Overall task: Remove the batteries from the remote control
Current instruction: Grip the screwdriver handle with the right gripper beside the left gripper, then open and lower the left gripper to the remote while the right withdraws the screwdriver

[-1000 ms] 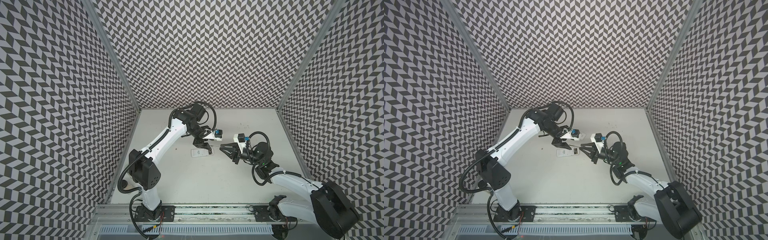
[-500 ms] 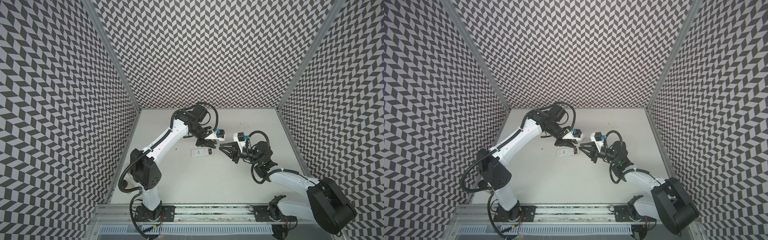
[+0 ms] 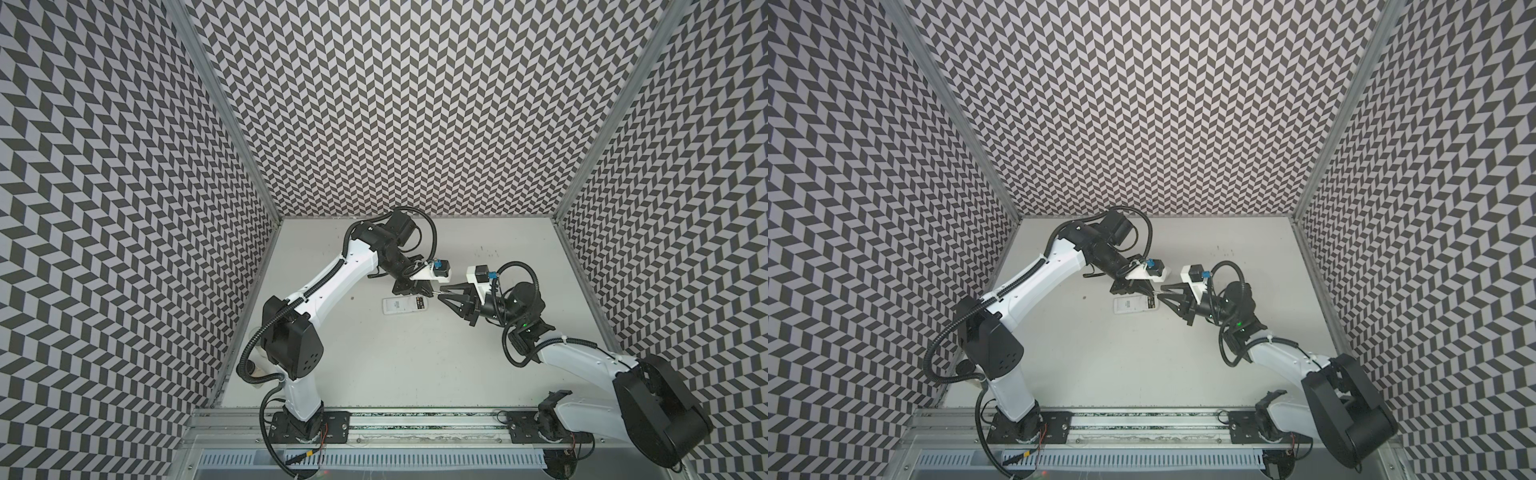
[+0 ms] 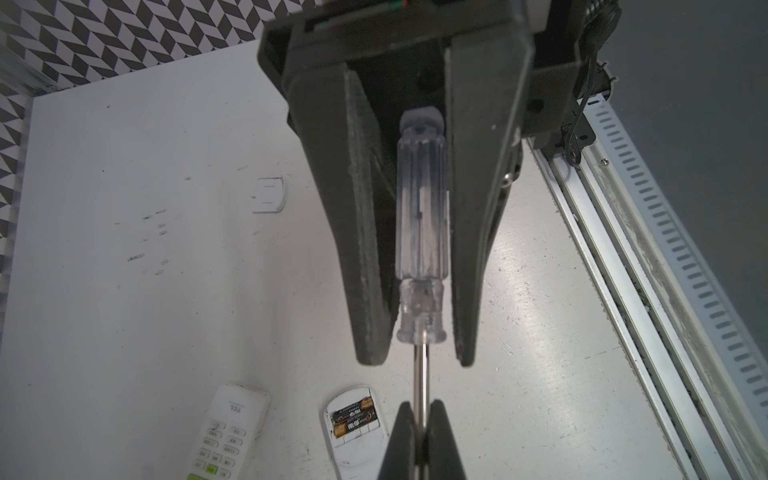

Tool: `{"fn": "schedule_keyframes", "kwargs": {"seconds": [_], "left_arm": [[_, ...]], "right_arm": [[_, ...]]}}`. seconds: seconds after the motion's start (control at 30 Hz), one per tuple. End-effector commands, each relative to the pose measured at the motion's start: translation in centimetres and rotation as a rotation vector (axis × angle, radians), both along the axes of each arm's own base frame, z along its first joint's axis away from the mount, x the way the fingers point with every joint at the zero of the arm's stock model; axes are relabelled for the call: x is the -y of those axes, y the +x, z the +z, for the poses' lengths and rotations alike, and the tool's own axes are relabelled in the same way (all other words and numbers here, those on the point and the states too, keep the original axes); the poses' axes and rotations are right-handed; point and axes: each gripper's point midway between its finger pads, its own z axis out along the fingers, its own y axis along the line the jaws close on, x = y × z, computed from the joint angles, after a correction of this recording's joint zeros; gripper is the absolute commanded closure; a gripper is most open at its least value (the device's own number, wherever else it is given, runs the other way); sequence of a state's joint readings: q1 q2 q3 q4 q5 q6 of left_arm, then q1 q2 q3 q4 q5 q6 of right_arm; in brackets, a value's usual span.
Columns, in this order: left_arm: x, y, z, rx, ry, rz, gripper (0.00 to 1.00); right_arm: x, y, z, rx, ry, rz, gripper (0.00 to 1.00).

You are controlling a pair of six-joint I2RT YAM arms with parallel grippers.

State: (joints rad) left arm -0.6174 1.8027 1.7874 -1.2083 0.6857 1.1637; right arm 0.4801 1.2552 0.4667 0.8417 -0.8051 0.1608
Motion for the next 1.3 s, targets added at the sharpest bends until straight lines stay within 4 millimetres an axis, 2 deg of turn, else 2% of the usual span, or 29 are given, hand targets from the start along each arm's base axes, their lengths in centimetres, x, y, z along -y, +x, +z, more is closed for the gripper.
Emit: {"fn": "schedule_keyframes", "kwargs": {"seconds": [0.0, 0.1, 0.23, 0.33, 0.37, 0.4, 0.43, 0.5, 0.57, 0.7, 0.8, 0.97, 1.13, 1.27], "left_arm": [[0.4, -0.5, 0.4, -0.019, -0.031, -0.033, 1.00], [0.3, -0.7, 0.4, -0.023, -0.031, -0.038, 1.00], [0.3, -0.8, 0.4, -0.024, -0.030, -0.040, 1.00], [0.5, -0.9, 0.6, -0.023, -0.040, -0.043, 1.00], [0.6, -0.8, 0.7, -0.022, -0.043, -0.039, 1.00], [0.6, -0.6, 0.8, -0.022, -0.045, -0.031, 0.94], [0.7, -0.3, 1.0, -0.016, -0.048, -0.019, 0.80], [0.6, 0.1, 1.1, 0.003, -0.039, 0.004, 0.60], [0.1, 0.8, 1.0, 0.021, -0.019, 0.031, 0.51], [-1.4, 3.7, 0.2, 0.082, 0.043, 0.155, 0.41], [-2.7, 5.2, -1.7, 0.106, 0.091, 0.224, 0.28], [-3.4, 7.2, -6.4, 0.120, 0.154, 0.312, 0.26], [-4.4, 9.2, -10.7, 0.136, 0.219, 0.375, 0.24], [-4.5, 10.0, -13.6, 0.109, 0.263, 0.402, 0.06]], "right_arm": [[-0.1, -0.6, 1.3, 0.075, 0.002, 0.020, 0.66], [-0.1, -0.5, 0.9, 0.085, -0.016, 0.012, 0.67], [-0.3, -0.7, 1.3, 0.089, -0.009, 0.032, 0.85], [-0.4, -0.7, 0.9, 0.089, -0.020, 0.032, 0.99], [-0.4, -0.6, 0.8, 0.086, -0.022, 0.032, 1.00], [-0.4, -0.5, 0.9, 0.084, -0.022, 0.025, 1.00], [-0.2, -0.4, 1.2, 0.085, -0.020, 0.007, 1.00], [0.4, 0.0, 1.2, 0.079, -0.020, -0.044, 1.00], [1.0, 0.4, 0.8, 0.070, -0.032, -0.102, 1.00], [2.7, 1.7, 0.2, 0.046, -0.073, -0.245, 1.00], [4.5, 2.4, -1.1, 0.017, -0.079, -0.361, 1.00], [6.6, 3.3, -2.3, -0.058, -0.081, -0.504, 1.00], [7.9, 3.6, -3.0, -0.086, -0.083, -0.581, 1.00], [9.0, 4.3, -3.7, -0.123, -0.086, -0.658, 1.00]]}}
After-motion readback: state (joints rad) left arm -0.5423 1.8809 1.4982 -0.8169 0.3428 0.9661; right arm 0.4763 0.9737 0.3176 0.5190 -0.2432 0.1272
